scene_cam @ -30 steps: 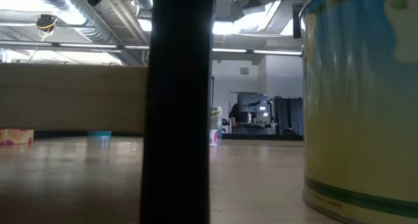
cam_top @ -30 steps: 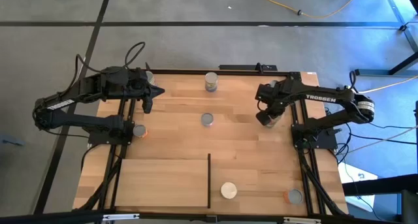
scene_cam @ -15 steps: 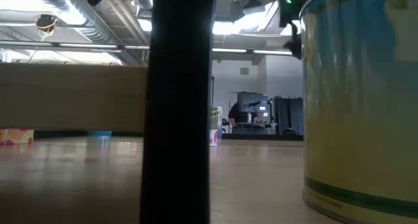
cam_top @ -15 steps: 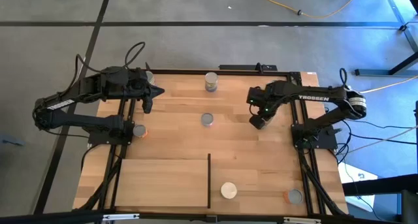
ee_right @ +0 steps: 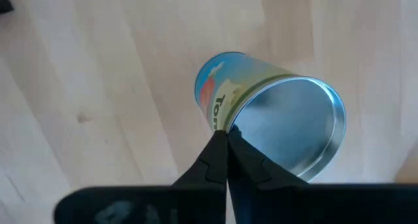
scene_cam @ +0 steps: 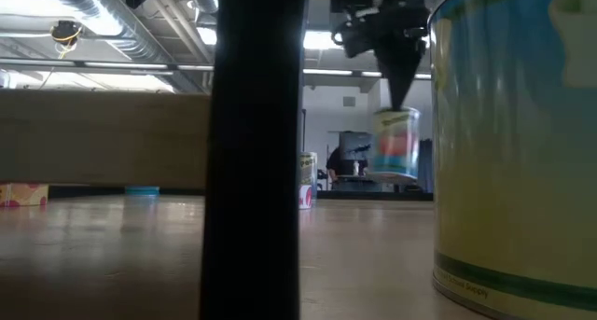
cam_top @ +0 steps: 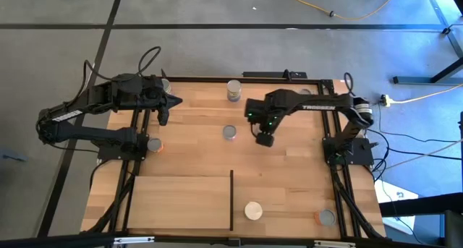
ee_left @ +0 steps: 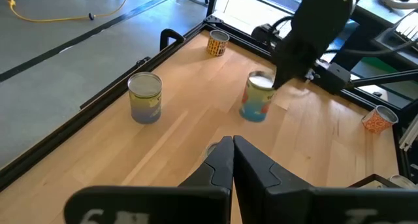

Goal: Pick and place cans onto a shelf
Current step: Put the canned tomatoes on the shelf

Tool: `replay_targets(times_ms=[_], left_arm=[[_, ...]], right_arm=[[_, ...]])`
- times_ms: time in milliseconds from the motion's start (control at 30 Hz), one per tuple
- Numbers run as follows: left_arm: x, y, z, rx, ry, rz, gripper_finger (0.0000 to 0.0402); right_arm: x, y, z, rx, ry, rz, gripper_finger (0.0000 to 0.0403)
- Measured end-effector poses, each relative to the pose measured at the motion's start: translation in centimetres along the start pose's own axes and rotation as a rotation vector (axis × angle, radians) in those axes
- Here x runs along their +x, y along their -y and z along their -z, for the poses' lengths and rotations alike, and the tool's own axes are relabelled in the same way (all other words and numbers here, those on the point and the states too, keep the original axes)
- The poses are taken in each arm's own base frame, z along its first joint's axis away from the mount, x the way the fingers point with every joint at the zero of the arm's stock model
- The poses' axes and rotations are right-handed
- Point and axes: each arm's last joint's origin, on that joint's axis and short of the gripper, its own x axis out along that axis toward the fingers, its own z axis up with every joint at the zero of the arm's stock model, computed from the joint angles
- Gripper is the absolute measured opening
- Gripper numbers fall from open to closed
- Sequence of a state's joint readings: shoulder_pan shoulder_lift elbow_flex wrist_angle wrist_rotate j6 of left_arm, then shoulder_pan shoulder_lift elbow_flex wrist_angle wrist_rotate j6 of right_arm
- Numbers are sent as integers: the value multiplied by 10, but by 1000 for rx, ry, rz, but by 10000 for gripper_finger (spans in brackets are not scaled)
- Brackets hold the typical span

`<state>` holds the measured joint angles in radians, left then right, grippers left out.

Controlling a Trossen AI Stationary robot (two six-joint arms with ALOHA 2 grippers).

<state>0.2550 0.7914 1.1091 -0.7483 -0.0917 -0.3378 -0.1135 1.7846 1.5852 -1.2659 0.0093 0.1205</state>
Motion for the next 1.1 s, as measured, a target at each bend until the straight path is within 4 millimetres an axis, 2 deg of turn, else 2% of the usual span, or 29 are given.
replay_targets(times_ms=[267,467,633,1100], left_arm=[[0,0,0,8,-4,-1,0],[0,0,1,9,-7,-2,0],[0,0,1,9,-7,-2,0],[0,0,1,9,-10,4,0]], right_arm=[[8,-22,-24,-240,13,99,0],[32,-41,-30,-369,-50,132,0],[45,-54,-33,-428,-54,136,0],[54,-58,-33,-486,-35,115,3]])
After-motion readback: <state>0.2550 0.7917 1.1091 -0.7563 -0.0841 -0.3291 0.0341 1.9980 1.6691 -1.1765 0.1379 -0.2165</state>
